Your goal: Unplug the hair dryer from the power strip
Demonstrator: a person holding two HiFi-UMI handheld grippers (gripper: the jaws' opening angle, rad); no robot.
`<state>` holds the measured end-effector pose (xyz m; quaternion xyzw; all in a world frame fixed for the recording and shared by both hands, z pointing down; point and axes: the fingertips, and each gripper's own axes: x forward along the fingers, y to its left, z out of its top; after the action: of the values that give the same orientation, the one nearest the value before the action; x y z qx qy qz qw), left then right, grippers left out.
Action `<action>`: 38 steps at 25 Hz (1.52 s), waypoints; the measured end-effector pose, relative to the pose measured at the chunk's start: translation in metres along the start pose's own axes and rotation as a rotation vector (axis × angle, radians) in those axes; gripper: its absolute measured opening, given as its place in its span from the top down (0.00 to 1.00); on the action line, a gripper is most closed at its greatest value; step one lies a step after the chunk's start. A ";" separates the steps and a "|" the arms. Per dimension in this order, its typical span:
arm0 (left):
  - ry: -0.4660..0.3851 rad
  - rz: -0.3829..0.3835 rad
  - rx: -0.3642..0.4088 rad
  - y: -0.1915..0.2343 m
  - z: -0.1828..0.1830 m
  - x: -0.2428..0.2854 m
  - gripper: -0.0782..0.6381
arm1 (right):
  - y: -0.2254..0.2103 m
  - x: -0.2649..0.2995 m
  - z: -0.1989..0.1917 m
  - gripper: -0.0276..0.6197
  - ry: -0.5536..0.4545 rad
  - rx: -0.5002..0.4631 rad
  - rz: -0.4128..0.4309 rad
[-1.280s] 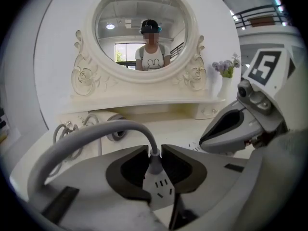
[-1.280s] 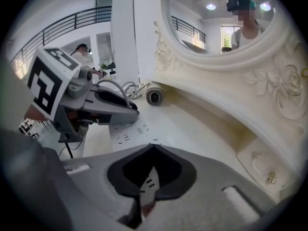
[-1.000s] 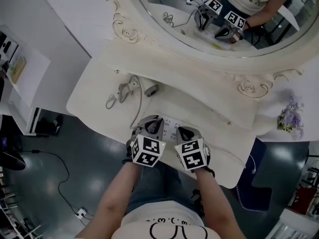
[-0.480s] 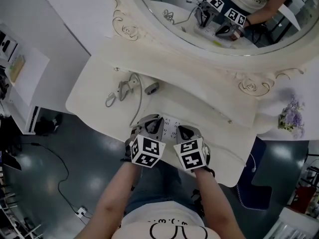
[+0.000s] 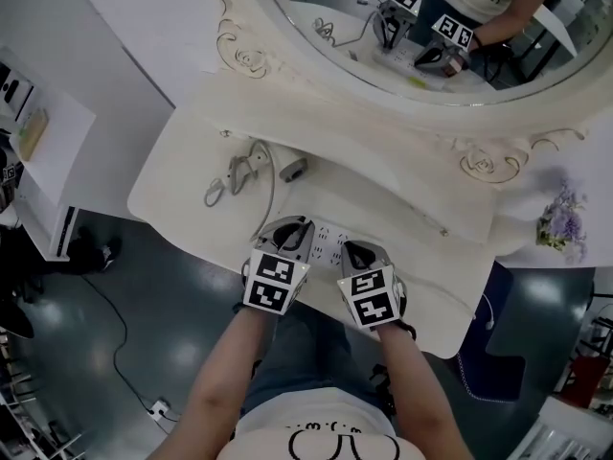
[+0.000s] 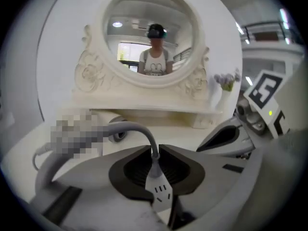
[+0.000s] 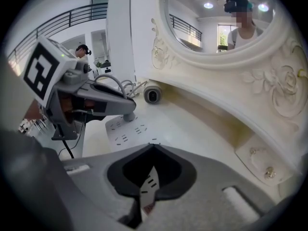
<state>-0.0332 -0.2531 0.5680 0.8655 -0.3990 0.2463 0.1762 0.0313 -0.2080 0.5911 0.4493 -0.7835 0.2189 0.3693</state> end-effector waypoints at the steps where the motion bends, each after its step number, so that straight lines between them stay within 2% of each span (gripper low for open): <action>1: -0.009 0.001 -0.035 0.002 0.002 -0.001 0.82 | 0.001 0.000 0.000 0.96 -0.001 -0.001 0.003; 2: -0.005 0.020 -0.009 0.001 0.002 -0.001 0.82 | 0.001 0.000 0.000 0.96 0.000 0.000 0.006; 4: 0.018 0.062 0.140 -0.007 0.001 0.000 0.82 | 0.001 0.000 0.000 0.96 0.006 0.002 0.006; 5: 0.015 0.065 0.187 -0.012 0.003 0.000 0.82 | 0.000 0.000 0.000 0.96 0.009 0.000 0.003; 6: -0.004 0.056 0.179 -0.013 0.007 0.000 0.82 | 0.000 0.000 0.000 0.96 0.011 -0.004 0.001; 9: -0.058 0.057 0.046 0.007 0.016 -0.008 0.82 | 0.000 0.001 -0.001 0.96 0.008 -0.004 0.004; 12: -0.079 0.059 0.024 0.014 0.024 -0.015 0.82 | 0.000 0.001 -0.001 0.96 0.006 -0.003 0.008; 17: -0.128 0.033 0.007 0.003 0.044 -0.026 0.82 | 0.001 0.001 0.001 0.96 0.005 -0.017 0.007; 21: -0.224 0.008 -0.055 0.001 0.079 -0.053 0.82 | -0.001 -0.001 -0.001 0.96 -0.007 0.033 0.020; 24: -0.271 0.010 -0.067 0.005 0.100 -0.068 0.82 | -0.001 -0.002 -0.002 0.96 -0.009 0.048 0.018; 28: -0.267 0.028 -0.060 0.013 0.103 -0.071 0.82 | 0.000 -0.003 -0.001 0.96 0.000 0.044 0.017; 32: -0.230 0.043 -0.067 0.026 0.093 -0.067 0.82 | -0.001 -0.003 0.000 0.96 0.003 0.056 0.026; 38: -0.186 0.080 -0.139 0.063 0.068 -0.054 0.82 | -0.004 -0.003 0.000 0.96 -0.007 0.132 0.063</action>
<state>-0.0937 -0.2935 0.4888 0.8537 -0.4641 0.1434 0.1879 0.0355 -0.2084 0.5883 0.4486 -0.7825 0.2797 0.3290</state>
